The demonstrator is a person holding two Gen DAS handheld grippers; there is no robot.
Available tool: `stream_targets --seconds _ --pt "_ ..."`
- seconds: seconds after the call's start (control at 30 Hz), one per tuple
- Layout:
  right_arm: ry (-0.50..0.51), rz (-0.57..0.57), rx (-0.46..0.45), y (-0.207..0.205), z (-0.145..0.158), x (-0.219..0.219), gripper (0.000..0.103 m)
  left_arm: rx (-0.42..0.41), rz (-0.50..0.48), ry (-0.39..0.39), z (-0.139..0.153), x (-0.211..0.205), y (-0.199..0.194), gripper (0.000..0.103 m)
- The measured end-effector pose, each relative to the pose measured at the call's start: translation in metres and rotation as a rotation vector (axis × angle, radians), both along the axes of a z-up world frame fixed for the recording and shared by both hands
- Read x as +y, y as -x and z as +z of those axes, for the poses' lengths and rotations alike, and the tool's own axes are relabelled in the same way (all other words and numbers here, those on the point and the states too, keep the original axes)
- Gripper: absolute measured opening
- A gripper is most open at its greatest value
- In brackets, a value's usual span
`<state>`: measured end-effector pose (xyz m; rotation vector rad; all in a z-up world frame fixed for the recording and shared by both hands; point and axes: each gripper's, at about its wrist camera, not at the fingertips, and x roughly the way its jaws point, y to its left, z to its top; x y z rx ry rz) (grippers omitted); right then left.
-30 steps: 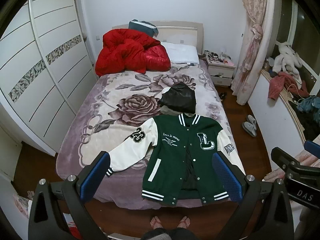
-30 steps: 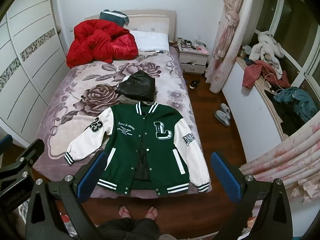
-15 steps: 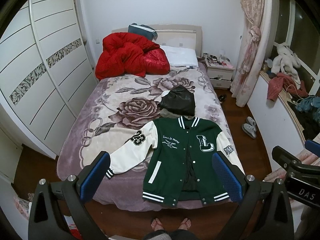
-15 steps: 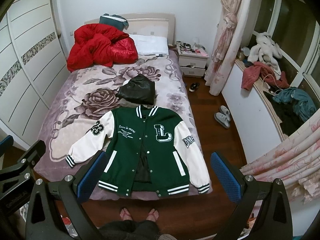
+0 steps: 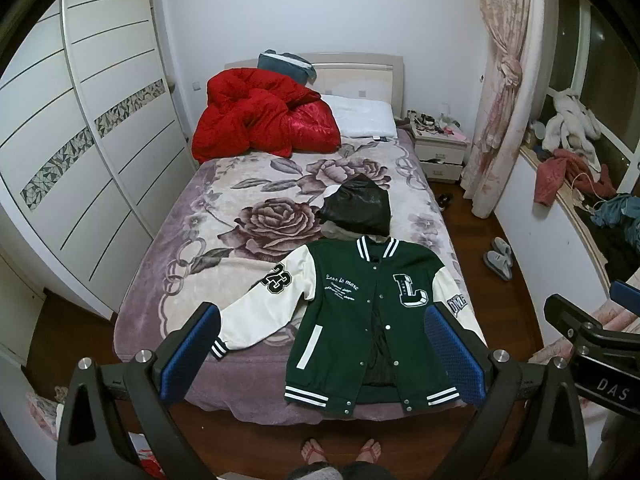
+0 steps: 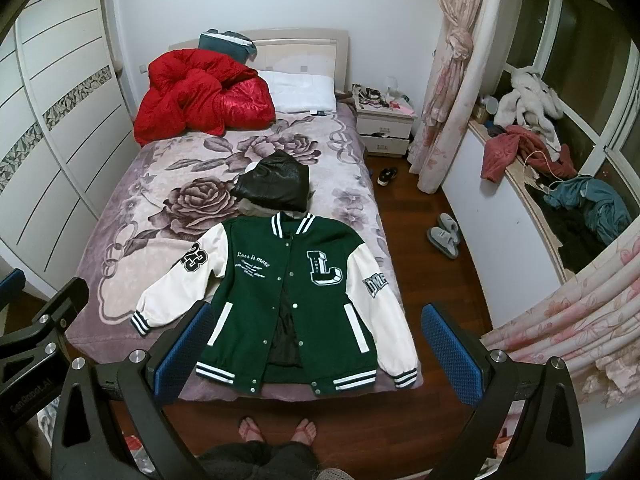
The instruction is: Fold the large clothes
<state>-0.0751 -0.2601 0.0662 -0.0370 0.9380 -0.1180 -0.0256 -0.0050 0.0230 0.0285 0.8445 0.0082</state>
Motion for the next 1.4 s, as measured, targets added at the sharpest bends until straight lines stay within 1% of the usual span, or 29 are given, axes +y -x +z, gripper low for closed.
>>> stream_targets --seconds 0.33,0.53,1.13,1.2,1.23,1.27,1.4 --pt "0.002 0.003 -0.004 0.0 -0.001 0.002 0.103 -0.001 0.001 0.003 0.001 0.004 0.0 0.103" --pt "0.001 0.004 -0.007 -0.004 0.008 0.002 0.103 -0.005 0.007 0.005 0.003 0.007 -0.002 0.103" --pt "0.004 0.0 -0.008 0.001 0.004 0.003 0.103 -0.008 0.006 0.008 0.002 0.008 -0.002 0.103" --pt "0.005 -0.004 -0.003 -0.002 0.006 0.003 0.103 -0.006 0.003 0.009 0.001 0.007 -0.002 0.103" --pt "0.008 -0.008 0.0 -0.014 0.017 0.008 0.103 -0.004 0.002 0.01 0.001 0.008 -0.002 0.103" --pt "0.01 -0.013 0.002 -0.021 0.021 0.011 0.103 -0.001 0.001 0.014 0.002 0.009 -0.004 0.103" --pt "0.025 -0.033 0.016 -0.041 0.021 0.021 0.103 0.021 -0.008 0.034 0.003 0.015 -0.023 0.103"
